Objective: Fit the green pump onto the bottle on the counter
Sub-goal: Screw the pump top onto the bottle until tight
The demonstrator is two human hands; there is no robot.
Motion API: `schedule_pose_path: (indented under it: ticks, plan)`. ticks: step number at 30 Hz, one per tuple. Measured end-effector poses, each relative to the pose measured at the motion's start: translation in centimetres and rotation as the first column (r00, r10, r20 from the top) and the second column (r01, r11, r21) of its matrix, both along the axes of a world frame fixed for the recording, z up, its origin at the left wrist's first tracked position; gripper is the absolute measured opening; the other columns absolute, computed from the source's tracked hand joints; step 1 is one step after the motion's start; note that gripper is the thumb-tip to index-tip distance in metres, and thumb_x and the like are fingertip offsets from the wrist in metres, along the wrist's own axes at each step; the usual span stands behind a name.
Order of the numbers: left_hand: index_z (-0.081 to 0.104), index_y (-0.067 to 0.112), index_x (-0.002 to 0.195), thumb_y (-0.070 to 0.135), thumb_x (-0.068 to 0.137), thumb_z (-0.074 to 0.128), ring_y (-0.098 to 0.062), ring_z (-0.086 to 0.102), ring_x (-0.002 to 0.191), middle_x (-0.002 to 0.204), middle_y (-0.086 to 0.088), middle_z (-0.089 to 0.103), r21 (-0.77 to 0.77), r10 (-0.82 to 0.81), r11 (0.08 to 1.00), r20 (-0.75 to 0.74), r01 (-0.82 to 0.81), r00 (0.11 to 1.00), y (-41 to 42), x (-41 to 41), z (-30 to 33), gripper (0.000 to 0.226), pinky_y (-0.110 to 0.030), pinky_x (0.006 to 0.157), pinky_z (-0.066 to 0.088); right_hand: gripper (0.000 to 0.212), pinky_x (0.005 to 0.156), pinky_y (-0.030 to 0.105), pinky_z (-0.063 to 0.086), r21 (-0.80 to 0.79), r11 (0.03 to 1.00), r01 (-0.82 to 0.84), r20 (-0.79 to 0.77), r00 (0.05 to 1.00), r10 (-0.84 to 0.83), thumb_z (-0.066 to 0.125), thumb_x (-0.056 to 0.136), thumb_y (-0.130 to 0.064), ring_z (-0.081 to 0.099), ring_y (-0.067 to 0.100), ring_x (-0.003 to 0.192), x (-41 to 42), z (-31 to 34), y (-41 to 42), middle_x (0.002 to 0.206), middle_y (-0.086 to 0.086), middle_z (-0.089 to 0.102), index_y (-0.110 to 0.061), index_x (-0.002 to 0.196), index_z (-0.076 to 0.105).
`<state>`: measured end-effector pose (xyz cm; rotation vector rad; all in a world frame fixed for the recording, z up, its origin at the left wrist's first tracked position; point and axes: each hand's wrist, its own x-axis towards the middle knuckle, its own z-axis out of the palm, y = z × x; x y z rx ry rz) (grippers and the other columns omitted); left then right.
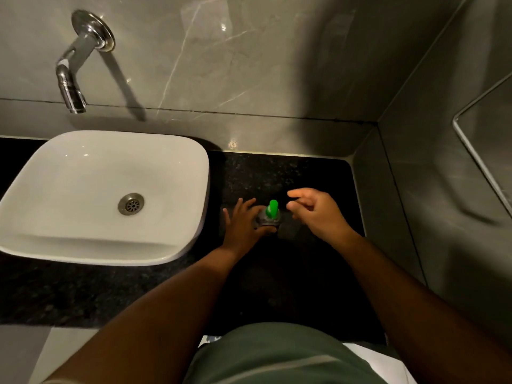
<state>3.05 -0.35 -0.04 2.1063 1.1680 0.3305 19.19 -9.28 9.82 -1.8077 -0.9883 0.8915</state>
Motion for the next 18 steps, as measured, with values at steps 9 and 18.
schedule_pose_path:
  ticks: [9, 18]
  plan:
    - [0.05, 0.037, 0.129, 0.061, 0.074, 0.064, -0.021, 0.013, 0.144, 0.147, 0.004, 0.041, 0.054, -0.036, 0.998, -0.073, 0.04, 0.997, 0.2, -0.2, -0.7, 0.061, -0.061, 0.11, -0.011, 0.032, 0.066, 0.011, 0.053, -0.042, 0.99, -0.137, -0.022, 0.99, 0.137, 0.076, 0.077, -0.015, 0.068, 0.006, 0.081, -1.2, 0.4, 1.6, 0.088, 0.0, 0.071, -0.012, 0.108, 0.067]
    - [0.049, 0.034, 0.131, 0.059, 0.075, 0.065, -0.022, 0.013, 0.144, 0.147, 0.004, 0.041, 0.067, -0.051, 0.996, -0.102, 0.058, 0.994, 0.2, -0.2, -0.5, 0.063, -0.062, 0.109, -0.011, 0.03, 0.062, 0.009, 0.051, -0.122, 0.966, -0.228, -0.027, 0.974, 0.226, 0.076, 0.074, -0.004, 0.066, 0.004, 0.068, -0.6, 1.2, 2.3, 0.08, 0.003, 0.069, -0.008, 0.103, 0.068]
